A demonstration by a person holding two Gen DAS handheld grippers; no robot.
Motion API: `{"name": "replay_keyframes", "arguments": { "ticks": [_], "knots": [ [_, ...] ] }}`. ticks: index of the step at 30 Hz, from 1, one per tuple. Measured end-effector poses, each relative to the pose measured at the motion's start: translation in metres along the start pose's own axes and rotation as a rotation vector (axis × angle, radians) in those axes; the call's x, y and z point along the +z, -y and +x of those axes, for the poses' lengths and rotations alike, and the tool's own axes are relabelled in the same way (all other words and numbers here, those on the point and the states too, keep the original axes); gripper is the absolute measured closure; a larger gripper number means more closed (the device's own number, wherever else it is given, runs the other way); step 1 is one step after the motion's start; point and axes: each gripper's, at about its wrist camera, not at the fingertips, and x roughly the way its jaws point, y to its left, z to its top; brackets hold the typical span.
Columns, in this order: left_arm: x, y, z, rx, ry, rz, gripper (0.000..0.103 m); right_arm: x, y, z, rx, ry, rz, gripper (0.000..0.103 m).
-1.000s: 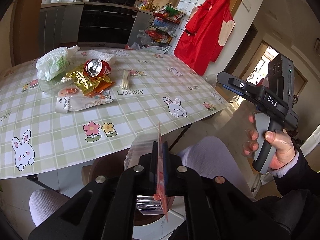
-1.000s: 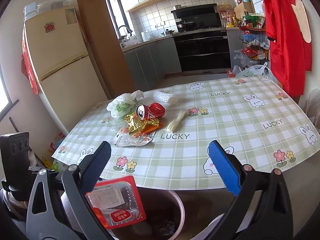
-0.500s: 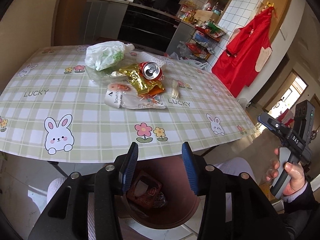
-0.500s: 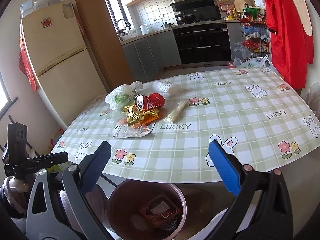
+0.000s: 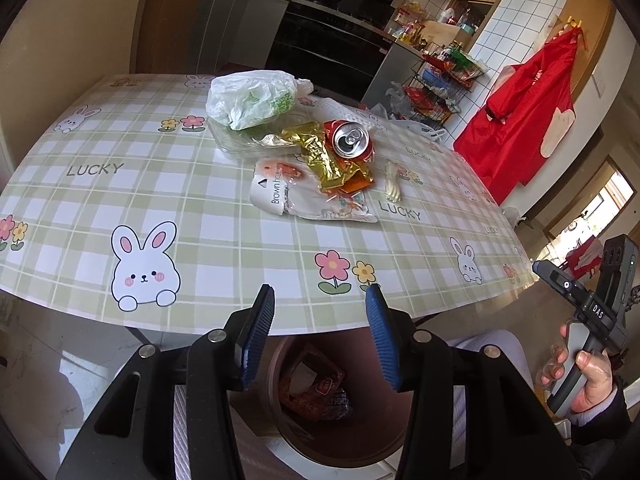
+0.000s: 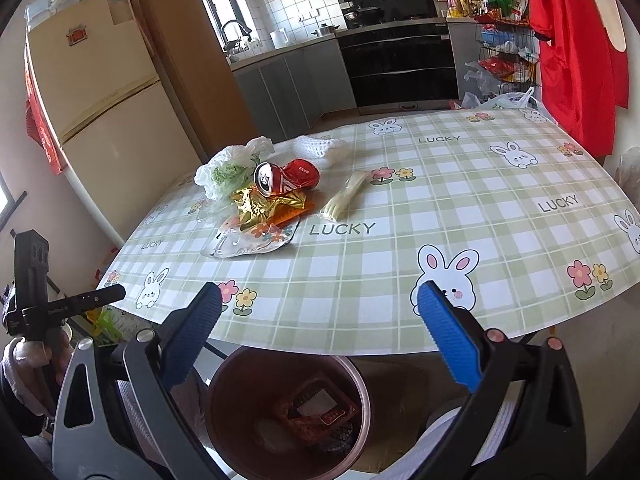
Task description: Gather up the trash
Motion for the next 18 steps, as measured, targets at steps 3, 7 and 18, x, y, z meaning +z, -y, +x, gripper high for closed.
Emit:
{"name": "replay_keyframes", "arguments": {
  "ticks": [3, 7, 18],
  "knots": [
    [0.017, -0.003, 0.006, 0.035, 0.022, 0.03, 0.048, 0.0, 0.003, 0.01, 0.0, -0.015, 0.006, 0.006],
    [0.05, -0.006, 0.025, 0.074, 0.06, 0.07, 0.032, 0.003, 0.005, 0.024, 0.004, -0.024, 0.009, 0.006],
    [0.172, -0.022, 0.128, 0.163, 0.089, 0.064, 0.032, 0.026, 0.012, 0.072, 0.019, -0.055, -0.01, 0.006]
  ]
}}
